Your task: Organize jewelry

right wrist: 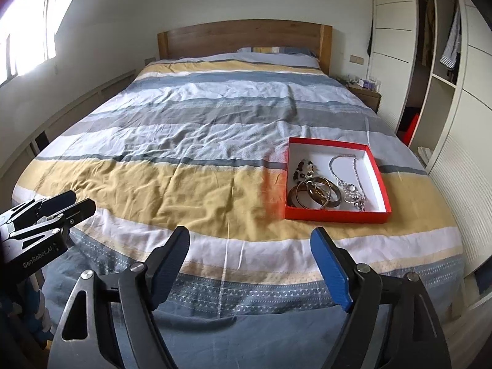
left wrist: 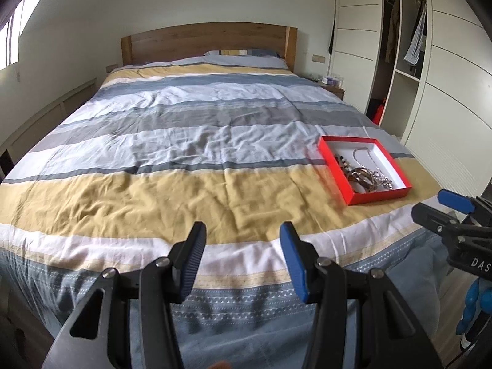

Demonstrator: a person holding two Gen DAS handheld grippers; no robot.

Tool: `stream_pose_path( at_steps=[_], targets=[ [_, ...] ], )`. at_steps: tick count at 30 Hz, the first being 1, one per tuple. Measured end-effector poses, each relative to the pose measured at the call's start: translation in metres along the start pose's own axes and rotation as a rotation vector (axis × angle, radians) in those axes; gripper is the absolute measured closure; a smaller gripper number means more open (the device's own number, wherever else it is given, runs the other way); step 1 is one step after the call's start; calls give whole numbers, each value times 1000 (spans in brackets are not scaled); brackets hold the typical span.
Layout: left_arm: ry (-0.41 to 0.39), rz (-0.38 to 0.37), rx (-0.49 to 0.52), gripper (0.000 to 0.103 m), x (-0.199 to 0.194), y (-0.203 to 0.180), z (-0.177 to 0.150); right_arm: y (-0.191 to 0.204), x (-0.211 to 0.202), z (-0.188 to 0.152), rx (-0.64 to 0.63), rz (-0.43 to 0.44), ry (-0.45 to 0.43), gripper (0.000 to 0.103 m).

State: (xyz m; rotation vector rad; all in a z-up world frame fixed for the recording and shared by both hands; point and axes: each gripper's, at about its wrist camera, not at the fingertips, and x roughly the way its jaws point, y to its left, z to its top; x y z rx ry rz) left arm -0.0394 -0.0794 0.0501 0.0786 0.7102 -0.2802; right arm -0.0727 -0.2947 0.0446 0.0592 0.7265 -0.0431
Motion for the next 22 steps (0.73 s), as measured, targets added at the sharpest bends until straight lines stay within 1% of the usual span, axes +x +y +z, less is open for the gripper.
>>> stream_pose_path(
  at_steps=[1,2,3,5,8,14,22],
  targets=[
    [0,1,-4,55,-1,1,-1,0,0,-1,3,-4,-5,18],
    [0,7,-6,54,-1,1,-2,0,0,-3,8,-11,-11,14],
    [0,18,-3,49,-1,0,-3,0,0,-5,11,-17,-15,9],
    [-3,22,0,44,-1,0,-4,0,0,-7,13,-31,-27,1],
    [-2,14,2,43,1,-2,-5,-2,6,-11,24,-41,-23,1],
    [-12,28,1,42,5,-2,-7,-13,19,-20,58,-59,6,1],
    [2,17,10,42,11,-4,-11,-24,29,-30,82,-89,22,1]
  ],
)
